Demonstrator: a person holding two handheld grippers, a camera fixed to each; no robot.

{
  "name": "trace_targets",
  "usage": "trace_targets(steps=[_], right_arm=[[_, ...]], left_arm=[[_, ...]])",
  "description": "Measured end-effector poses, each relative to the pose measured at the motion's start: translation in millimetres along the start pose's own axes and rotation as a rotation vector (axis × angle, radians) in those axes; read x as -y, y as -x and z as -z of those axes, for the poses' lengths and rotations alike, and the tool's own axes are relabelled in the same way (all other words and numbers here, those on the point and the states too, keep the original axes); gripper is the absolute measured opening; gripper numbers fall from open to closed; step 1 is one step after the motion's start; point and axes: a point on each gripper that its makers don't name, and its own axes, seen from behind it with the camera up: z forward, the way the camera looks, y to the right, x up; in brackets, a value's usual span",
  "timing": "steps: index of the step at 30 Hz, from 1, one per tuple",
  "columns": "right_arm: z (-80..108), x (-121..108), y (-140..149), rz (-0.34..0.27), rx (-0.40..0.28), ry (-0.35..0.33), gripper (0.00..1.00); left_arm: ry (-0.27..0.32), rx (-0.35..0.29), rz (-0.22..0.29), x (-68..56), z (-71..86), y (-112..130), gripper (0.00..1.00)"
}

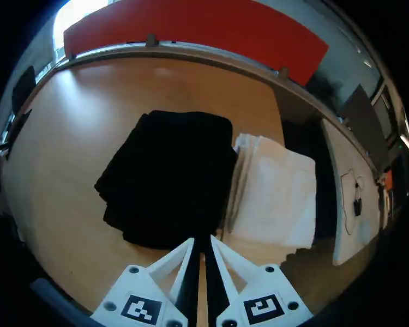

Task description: Fold towel

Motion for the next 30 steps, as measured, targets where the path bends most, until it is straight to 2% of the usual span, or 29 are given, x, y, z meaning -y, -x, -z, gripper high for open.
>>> trace_targets(steps=[6,18,30], right_arm=[[-8.9,-4,8,-0.03,0.018,0.013,0.05],[-18.8,-7,15,-0.053,0.041,0.029,0.06],[-20.3,-9,16,-0.069,0.031,0.037,0.1]], left_arm=[[-0.004,0.001,-0.001,0.9,0.7,-1,0.86],[-0.005,0.005,-0.004,-2.6,0.1,0,0.86],[-0.006,0.004,-0.005,-2.9,-1.1,-3,0.86]])
